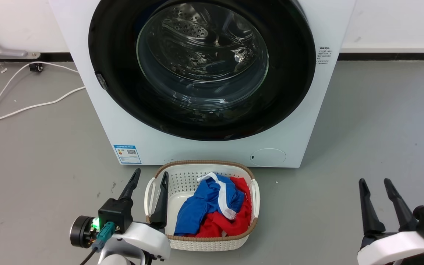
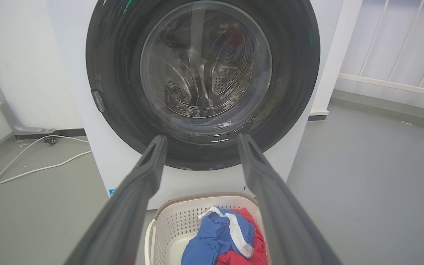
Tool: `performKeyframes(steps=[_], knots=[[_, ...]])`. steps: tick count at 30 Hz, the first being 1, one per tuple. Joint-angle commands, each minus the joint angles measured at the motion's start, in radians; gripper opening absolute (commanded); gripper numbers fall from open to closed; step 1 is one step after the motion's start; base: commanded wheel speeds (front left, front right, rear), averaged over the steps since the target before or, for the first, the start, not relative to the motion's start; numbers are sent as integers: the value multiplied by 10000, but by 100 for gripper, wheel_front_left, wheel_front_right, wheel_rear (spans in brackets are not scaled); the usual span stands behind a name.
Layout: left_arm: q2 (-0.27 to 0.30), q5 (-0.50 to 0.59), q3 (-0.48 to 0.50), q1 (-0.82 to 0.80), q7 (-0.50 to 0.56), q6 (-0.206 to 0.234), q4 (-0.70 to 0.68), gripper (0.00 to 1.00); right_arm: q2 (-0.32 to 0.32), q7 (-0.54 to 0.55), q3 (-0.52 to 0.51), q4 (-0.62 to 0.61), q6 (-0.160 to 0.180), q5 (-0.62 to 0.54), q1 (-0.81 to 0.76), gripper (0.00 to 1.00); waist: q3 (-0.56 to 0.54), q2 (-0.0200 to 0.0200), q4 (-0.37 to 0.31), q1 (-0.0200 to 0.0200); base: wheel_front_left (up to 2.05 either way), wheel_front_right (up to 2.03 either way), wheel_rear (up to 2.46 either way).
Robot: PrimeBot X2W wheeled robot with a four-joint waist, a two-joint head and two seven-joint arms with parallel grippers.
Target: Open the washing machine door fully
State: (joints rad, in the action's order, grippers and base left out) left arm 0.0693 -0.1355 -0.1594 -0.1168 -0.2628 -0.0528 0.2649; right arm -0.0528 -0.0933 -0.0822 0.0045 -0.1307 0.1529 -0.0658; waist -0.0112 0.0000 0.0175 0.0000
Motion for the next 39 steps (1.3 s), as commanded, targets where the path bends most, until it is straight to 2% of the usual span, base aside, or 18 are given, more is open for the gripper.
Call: performKeyframes(steps=[1, 6, 8, 12, 13, 20, 24, 27, 31, 39], knots=[[-4, -28, 23, -49, -29, 19, 19, 100, 38, 3, -1, 45, -1, 136, -14, 0, -6, 0, 1, 0, 0, 0, 0], [-16, -40, 54, -35, -29, 45, -35, 100, 37, 118, -34, 73, 1, 430, -25, 0, -4, 0, 1, 0, 0, 0, 0], [-21, -31, 58, -33, -29, 50, -46, 100, 37, 137, -94, 124, -1, 1126, 12, 0, 4, 0, -3, 0, 0, 0, 0], [-36, -5, 71, -58, -29, 64, -82, 100, 37, 267, -128, 320, -1, 4502, 206, 0, 24, 0, 6, 0, 0, 0, 0], [-36, -5, 71, -58, -29, 64, -82, 100, 37, 267, -128, 320, -1, 4502, 206, 0, 24, 0, 6, 0, 0, 0, 0], [-60, -10, 69, -141, -29, 89, -158, 100, 28, 616, -505, 576, -1, 10927, 736, 0, 158, 0, 17, 0, 0, 0, 0], [-84, -1, 72, -236, -28, 120, -278, 100, 26, 1114, -1100, 1033, -2, 12925, 1559, 0, 424, 0, -20, 0, 0, 0, 0], [-103, 9, 65, -396, -28, 157, -457, 100, -42, 1657, -1459, 1550, -2, 13810, 2465, 0, 719, 0, -69, 0, 0, 0, 0], [-110, 83, 68, -598, -28, 152, -669, 100, -493, 2275, -1716, 2413, -2, 14646, 4010, 0, 1224, 0, -124, 0, 0, 0, 0], [-123, 234, -24, -1187, -27, 54, -1015, 100, -2277, 3655, -1041, 4975, -2, 15019, 7334, 0, 2311, 0, 104, 0, 0, 0, 0]])
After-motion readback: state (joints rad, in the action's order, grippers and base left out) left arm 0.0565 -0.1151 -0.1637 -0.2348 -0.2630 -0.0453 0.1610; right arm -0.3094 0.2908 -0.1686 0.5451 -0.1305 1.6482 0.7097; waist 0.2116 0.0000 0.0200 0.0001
